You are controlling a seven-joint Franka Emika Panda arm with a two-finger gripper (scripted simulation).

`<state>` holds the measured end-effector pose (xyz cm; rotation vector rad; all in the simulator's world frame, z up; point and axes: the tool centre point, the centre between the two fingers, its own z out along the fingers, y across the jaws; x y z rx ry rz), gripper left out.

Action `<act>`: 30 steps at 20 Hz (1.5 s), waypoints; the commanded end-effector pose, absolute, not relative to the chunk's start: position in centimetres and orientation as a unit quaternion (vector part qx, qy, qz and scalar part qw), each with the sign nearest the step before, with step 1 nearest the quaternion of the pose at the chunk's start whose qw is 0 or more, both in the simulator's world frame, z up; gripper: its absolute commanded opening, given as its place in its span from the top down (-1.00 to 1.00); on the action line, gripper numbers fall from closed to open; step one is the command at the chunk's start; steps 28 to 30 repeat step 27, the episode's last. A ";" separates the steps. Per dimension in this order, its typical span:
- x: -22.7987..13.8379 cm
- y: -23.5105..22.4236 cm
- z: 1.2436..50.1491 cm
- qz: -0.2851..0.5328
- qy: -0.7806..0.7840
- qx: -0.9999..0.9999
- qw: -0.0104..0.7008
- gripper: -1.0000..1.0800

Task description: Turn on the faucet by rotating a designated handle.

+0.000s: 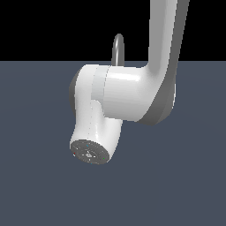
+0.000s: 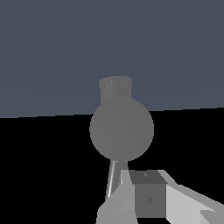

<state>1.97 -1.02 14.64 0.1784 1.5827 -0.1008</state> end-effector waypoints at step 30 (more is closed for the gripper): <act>1.4 -7.9 10.3 -0.056 0.704 0.061 0.705 1.00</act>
